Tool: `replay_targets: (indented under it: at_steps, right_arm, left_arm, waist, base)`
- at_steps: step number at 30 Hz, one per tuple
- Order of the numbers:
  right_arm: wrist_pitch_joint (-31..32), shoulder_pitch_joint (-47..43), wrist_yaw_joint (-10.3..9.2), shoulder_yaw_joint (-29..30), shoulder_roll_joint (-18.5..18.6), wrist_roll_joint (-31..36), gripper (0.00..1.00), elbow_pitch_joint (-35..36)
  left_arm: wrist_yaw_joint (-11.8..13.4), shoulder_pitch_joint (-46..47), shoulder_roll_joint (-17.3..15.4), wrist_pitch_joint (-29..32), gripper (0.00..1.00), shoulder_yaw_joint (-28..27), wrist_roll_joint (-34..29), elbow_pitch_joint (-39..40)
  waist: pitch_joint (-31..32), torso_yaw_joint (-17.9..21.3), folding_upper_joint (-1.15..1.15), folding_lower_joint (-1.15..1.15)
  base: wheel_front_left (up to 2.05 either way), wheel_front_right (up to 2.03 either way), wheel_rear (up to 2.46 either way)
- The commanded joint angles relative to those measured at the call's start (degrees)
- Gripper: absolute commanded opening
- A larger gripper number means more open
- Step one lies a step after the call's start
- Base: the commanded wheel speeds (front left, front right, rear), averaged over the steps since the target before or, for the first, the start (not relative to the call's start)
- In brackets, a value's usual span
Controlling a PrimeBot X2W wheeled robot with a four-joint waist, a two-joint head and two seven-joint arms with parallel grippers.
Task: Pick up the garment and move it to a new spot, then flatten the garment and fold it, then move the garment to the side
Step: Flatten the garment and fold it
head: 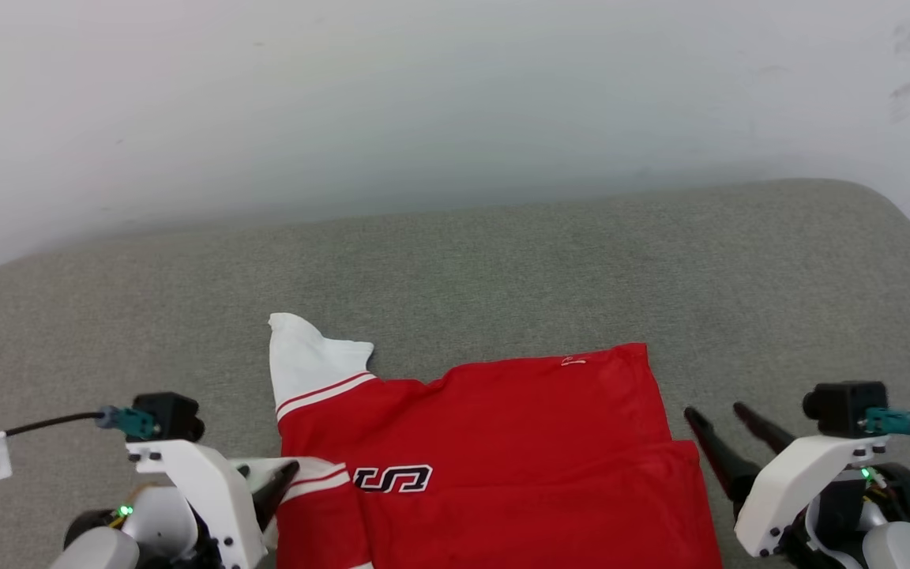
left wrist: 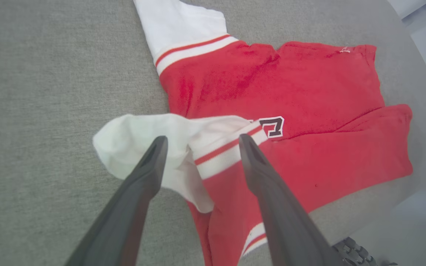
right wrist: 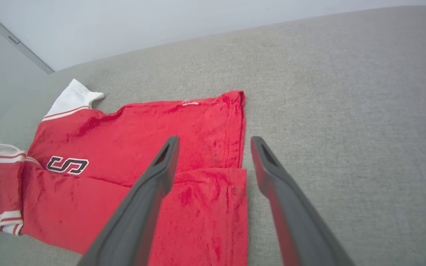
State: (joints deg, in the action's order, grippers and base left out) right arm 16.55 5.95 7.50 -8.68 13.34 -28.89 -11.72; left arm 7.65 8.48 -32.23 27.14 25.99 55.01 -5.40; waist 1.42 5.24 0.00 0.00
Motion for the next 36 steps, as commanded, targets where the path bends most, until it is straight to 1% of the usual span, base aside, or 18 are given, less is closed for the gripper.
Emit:
replay_targets:
  at_steps: [1,4,5,6,8,9,14,16,18,20,22,24,29,34,36]
  right_arm:
    - [-1.75,0.16,-0.02,1.32,-0.82,1.58,1.00,0.92]
    - [-4.63,0.06,-0.03,3.33,-2.23,4.28,1.00,3.10]
    - [-4.63,0.06,-0.03,3.33,-2.23,4.28,1.00,3.10]
    - [-6.27,-0.08,-0.02,4.09,-3.09,5.86,1.00,4.92]
    - [-6.95,-0.14,-0.02,4.36,-3.47,6.48,1.00,5.91]
    - [-8.65,0.35,-0.03,5.23,-4.36,8.38,1.00,9.24]
    - [-10.17,2.03,-0.02,6.12,-5.85,10.15,1.00,13.66]
    - [-10.63,2.79,-0.02,6.32,-6.22,10.41,1.00,14.78]
    - [-10.98,3.70,-0.02,6.42,-6.65,10.43,1.00,15.58]
    - [-10.93,4.17,-0.02,6.25,-7.22,10.19,1.00,15.60]
    - [-11.45,4.99,-0.02,5.83,-7.34,9.84,1.00,15.57]
    - [-11.74,5.41,-0.02,5.52,-7.53,9.66,1.00,15.21]
    - [-12.65,6.28,-0.02,5.22,-8.13,8.64,1.00,13.87]
    - [-13.97,7.36,-0.02,5.07,-8.71,7.88,1.00,12.19]
    - [-14.29,7.65,-0.02,4.92,-8.82,7.63,1.00,11.61]
  left_arm:
    - [0.85,1.19,-0.44,-1.29,1.00,-0.78,-1.09,0.53]
    - [2.42,2.93,-0.63,-3.49,1.00,-2.07,-2.64,0.83]
    - [2.42,2.93,-0.63,-3.49,1.00,-2.07,-2.64,0.83]
    - [3.36,4.66,-0.92,-5.03,1.00,-2.79,-4.23,0.41]
    - [3.84,5.44,-0.63,-5.62,1.00,-2.98,-4.81,0.35]
    - [4.93,8.84,-0.69,-6.55,1.00,-4.10,-5.72,-0.18]
    - [4.65,15.62,-1.84,-4.76,1.00,-5.51,-5.65,-2.48]
    - [4.15,18.22,-2.47,-3.22,1.00,-5.71,-5.31,-3.97]
    - [3.69,21.17,-3.86,-0.46,1.00,-5.64,-5.17,-5.47]
    - [2.81,23.15,-5.02,4.18,1.00,-5.23,-3.66,-6.86]
    - [2.08,25.58,-7.21,8.42,1.00,-5.25,-2.75,-7.48]
    - [2.11,27.15,-8.99,12.47,1.00,-5.23,-2.01,-7.91]
    - [2.88,29.93,-12.90,21.94,1.00,-4.58,-0.45,-8.23]
    - [4.14,30.04,-14.86,28.10,1.00,-3.44,0.53,-8.04]
    - [4.91,29.17,-14.93,29.82,1.00,-2.96,0.94,-8.37]
  waist:
    - [0.06,0.49,0.00,0.00]
    - [-0.25,1.46,0.00,0.00]
    - [-0.25,1.46,0.00,0.00]
    - [-0.68,2.27,0.00,0.00]
    - [-0.97,2.72,0.00,0.00]
    - [-3.50,4.14,0.00,0.00]
    - [-9.26,6.42,0.00,0.00]
    - [-11.42,7.24,0.00,0.00]
    - [-13.75,8.05,0.00,0.00]
    - [-15.55,8.94,0.00,0.00]
    - [-17.37,9.86,0.00,0.00]
    - [-19.11,10.69,0.00,0.00]
    - [-22.70,12.34,0.00,0.00]
    - [-24.92,13.47,0.00,0.00]
    - [-25.33,13.75,0.00,0.00]
  base:
    - [0.00,0.00,0.00]
    - [0.00,0.00,0.00]
    - [0.00,0.00,0.00]
    - [0.00,0.00,0.00]
    - [0.00,0.00,0.00]
    - [0.00,0.00,0.00]
    - [0.00,0.00,0.00]
    - [0.00,0.00,0.00]
    - [0.00,0.00,0.00]
    - [0.00,0.00,0.00]
    - [0.00,0.00,0.00]
    - [0.00,0.00,0.00]
    - [0.00,0.00,0.00]
    - [0.00,0.00,0.00]
    - [0.00,0.00,0.00]
